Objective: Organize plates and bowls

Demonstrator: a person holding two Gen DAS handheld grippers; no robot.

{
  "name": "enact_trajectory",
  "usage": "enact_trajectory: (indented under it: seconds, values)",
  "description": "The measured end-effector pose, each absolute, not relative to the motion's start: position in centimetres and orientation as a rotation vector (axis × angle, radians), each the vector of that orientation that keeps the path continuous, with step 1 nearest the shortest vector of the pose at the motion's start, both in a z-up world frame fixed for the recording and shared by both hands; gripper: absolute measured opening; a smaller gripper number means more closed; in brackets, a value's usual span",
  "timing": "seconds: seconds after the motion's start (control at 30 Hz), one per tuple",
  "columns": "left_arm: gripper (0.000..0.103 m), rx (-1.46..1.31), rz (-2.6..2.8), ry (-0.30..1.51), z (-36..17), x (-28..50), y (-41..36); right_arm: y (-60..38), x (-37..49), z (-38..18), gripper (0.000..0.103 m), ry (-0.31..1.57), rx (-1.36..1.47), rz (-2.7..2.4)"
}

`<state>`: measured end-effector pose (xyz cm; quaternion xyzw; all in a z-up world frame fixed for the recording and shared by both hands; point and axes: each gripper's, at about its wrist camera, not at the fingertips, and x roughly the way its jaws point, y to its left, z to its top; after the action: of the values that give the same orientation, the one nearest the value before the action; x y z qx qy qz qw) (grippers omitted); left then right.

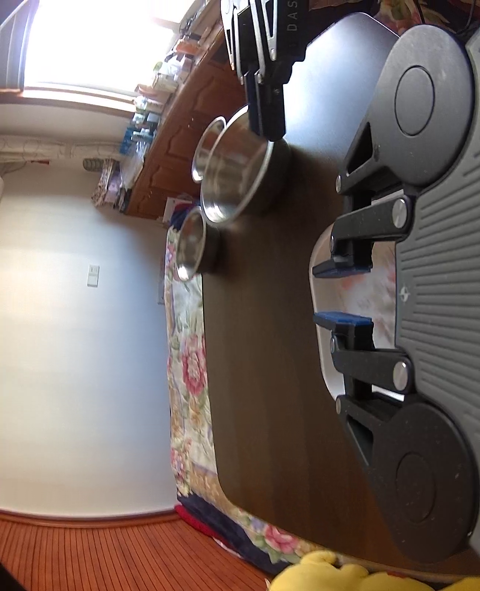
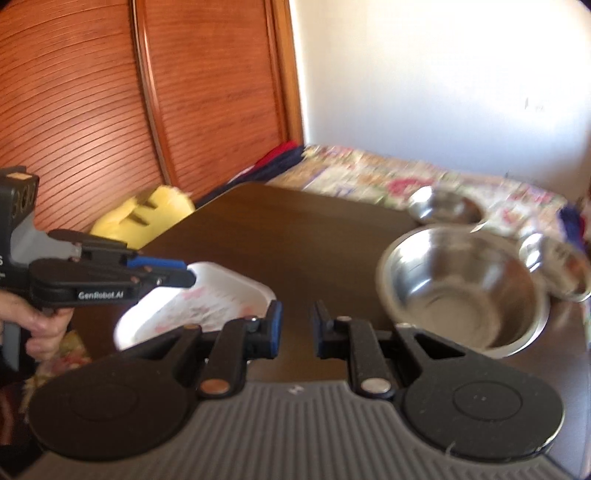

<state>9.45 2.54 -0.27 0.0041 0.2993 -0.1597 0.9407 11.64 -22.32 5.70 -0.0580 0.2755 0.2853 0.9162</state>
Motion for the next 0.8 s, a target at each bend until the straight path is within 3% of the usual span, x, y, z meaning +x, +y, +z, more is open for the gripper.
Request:
enact_trajectory:
  seconds: [0.1,0.3,0.6,0.8]
  values:
    - [0.045,0.011,-0.354,0.601,-0.1,10.1,0.8,-23.7,12.1,5.9,0.019,0.541,-0.105,0.562]
    - [0.063,-0.004,-0.398,0.594,-0.1,11.7,-2.4,-27.0,12.9,6.1,0.019,0.503,-0.067,0.507]
    - [0.071,0.005,-0.424,0.588,0.0,14.3,-6.6,-31.4,14.4,5.4,0.023,0.47,-0.003,0.442]
    - [0.072,-0.005,-0.412,0.593,-0.5,15.8,-7.9,-34.0,15.9,4.5,0.048,0.451,0.02,0.385]
